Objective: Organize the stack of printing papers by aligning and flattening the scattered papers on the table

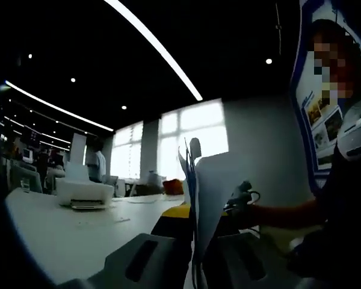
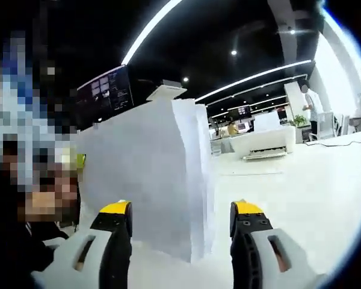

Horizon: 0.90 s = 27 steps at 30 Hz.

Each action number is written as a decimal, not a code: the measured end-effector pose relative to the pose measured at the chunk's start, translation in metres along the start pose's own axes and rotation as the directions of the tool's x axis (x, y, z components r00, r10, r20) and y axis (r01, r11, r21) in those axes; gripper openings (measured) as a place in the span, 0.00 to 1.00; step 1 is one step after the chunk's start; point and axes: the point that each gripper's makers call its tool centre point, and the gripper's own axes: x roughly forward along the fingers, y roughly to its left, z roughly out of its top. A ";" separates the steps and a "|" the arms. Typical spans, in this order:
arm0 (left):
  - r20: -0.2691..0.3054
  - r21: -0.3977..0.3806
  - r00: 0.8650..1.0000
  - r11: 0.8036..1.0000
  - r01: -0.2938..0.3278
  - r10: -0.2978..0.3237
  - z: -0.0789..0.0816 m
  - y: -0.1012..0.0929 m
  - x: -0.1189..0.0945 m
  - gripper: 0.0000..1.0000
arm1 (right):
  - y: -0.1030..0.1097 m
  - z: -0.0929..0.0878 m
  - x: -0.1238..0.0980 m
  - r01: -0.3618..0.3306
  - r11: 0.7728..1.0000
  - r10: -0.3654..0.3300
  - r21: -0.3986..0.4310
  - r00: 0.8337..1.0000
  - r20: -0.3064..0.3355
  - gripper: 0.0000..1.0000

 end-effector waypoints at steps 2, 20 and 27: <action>-0.008 0.029 1.000 1.000 -0.001 0.001 0.009 0.001 0.003 0.05 | 0.001 0.010 -0.002 0.006 1.000 -0.006 -0.024 1.000 0.013 0.62; -0.332 0.230 0.941 0.962 0.144 -0.062 0.029 0.007 0.025 0.05 | 0.085 0.116 0.028 -0.325 0.877 0.275 -0.353 0.943 -0.186 0.68; -0.411 0.230 0.901 0.940 0.251 -0.140 0.028 -0.015 0.037 0.05 | 0.105 0.084 0.041 -0.525 0.769 0.329 -0.366 0.815 -0.477 0.58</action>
